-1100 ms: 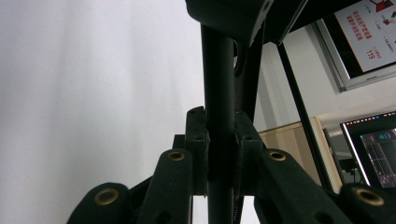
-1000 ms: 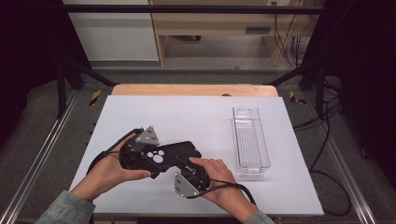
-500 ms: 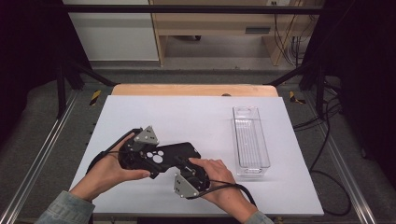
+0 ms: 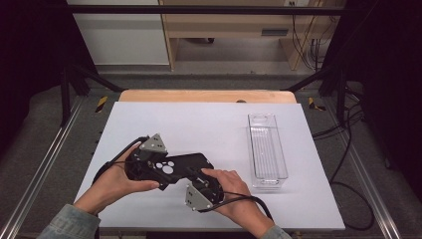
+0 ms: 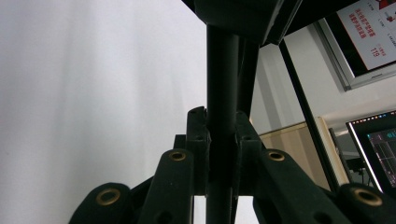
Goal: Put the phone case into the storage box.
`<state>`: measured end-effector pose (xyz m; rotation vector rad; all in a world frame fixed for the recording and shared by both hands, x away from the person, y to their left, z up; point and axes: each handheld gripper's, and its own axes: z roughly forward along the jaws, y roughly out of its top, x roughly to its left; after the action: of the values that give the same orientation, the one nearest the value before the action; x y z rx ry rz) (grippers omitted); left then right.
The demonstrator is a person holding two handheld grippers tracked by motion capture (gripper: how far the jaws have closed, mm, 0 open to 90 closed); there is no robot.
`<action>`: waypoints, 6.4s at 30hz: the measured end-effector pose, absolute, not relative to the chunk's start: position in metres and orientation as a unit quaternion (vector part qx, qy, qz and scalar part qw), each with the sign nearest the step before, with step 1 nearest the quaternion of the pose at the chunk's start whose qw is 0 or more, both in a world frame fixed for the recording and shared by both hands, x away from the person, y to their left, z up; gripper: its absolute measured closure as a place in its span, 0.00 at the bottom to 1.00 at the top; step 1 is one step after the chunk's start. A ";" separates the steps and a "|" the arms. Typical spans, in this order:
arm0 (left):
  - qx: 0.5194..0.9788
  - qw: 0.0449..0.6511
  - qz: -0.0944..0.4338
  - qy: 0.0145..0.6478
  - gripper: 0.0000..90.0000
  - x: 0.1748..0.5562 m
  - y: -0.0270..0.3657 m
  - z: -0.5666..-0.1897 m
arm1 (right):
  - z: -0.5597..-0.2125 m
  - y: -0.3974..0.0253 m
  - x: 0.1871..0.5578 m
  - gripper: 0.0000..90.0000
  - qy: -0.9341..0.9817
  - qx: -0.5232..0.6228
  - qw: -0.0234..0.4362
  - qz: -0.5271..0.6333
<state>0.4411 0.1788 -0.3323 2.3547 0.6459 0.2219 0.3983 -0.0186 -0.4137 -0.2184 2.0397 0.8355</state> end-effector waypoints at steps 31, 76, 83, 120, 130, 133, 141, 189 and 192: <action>0.871 0.408 0.125 0.241 0.14 0.440 0.191 -0.319 | -0.414 -0.025 0.403 0.90 0.832 -0.063 0.426 0.350; 0.816 0.505 0.180 0.215 0.12 0.437 0.215 -0.323 | -0.394 -0.061 0.432 0.90 0.823 0.086 0.253 0.501; 0.815 0.506 0.182 0.216 0.14 0.439 0.215 -0.326 | -0.392 -0.063 0.434 0.90 0.821 0.091 0.230 0.515; 0.814 0.516 0.168 0.208 0.24 0.460 0.200 -0.323 | -0.371 -0.067 0.443 0.90 0.819 0.107 0.175 0.535; 0.815 0.522 0.164 0.192 0.25 0.471 0.189 -0.316 | -0.355 -0.076 0.456 0.90 0.820 0.116 0.160 0.537; 0.812 0.526 0.163 0.191 0.25 0.472 0.190 -0.315 | -0.354 -0.077 0.458 0.90 0.818 0.122 0.145 0.544; 0.812 0.529 0.157 0.192 0.25 0.473 0.194 -0.314 | -0.355 -0.074 0.458 0.90 0.817 0.124 0.124 0.549; 0.820 0.518 0.134 0.205 0.73 0.468 0.210 -0.313 | -0.358 -0.069 0.466 0.87 0.827 0.148 0.112 0.531; 0.819 0.520 0.132 0.204 0.74 0.467 0.211 -0.313 | -0.358 -0.069 0.466 0.86 0.826 0.149 0.113 0.531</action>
<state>0.4671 0.2112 -0.3126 1.9630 0.4903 0.3167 0.4661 -0.0695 -0.3575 0.4366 2.4247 1.5584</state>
